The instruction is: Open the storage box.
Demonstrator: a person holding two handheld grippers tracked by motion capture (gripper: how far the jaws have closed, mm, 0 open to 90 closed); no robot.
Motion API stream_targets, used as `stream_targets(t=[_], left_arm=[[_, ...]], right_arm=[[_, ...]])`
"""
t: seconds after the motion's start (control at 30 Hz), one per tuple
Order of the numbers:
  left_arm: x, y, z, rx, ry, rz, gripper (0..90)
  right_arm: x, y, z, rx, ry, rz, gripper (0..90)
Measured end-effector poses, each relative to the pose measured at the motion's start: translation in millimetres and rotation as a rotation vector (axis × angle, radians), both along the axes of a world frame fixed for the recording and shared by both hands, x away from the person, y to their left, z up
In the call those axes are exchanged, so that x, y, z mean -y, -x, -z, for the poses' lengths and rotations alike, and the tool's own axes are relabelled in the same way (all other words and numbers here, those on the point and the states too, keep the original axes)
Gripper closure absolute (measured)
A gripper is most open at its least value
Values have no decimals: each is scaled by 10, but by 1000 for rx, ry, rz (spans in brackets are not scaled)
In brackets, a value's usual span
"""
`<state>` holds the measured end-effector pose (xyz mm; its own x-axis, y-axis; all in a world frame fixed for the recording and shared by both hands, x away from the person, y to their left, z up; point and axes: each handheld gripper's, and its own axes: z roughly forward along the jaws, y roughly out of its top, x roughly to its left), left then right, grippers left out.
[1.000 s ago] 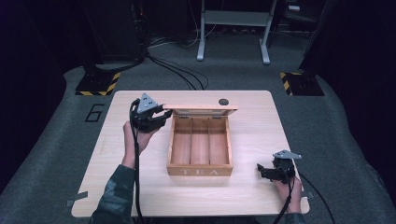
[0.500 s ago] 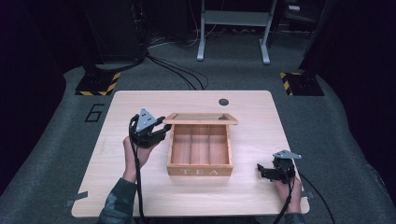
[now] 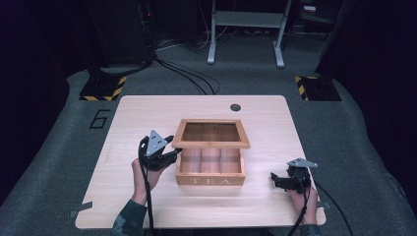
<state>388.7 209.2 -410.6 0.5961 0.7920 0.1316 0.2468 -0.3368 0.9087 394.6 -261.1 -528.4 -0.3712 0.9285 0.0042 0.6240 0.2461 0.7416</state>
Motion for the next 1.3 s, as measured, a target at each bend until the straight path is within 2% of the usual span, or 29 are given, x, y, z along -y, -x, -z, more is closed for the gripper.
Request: stream_targets(t=[0.2,0.4,0.57,0.67,0.77,0.9,1.0,1.1,1.3], left_arm=[[-7,65,174,-18,13,-3,499],[-12,98,356,-64,16,2,483],[-13,111,499,-119,32,11,481],[-25,113,557,-148,25,24,483],[-30,111,592,-183,46,30,485],[-35,103,624,-205,43,35,481],[-54,103,644,-220,67,29,467],[-71,104,630,-231,64,27,450],[-107,136,595,-269,68,39,326]], right_arm=[[0,0,0,0,0,0,131],[0,0,0,0,0,0,131],[0,0,0,0,0,-1,131],[0,0,0,0,0,0,131],[0,0,0,0,0,0,131],[0,0,0,0,0,0,131],[0,0,0,0,0,0,131],[1,0,1,0,0,-1,131],[0,0,0,0,0,0,131]])
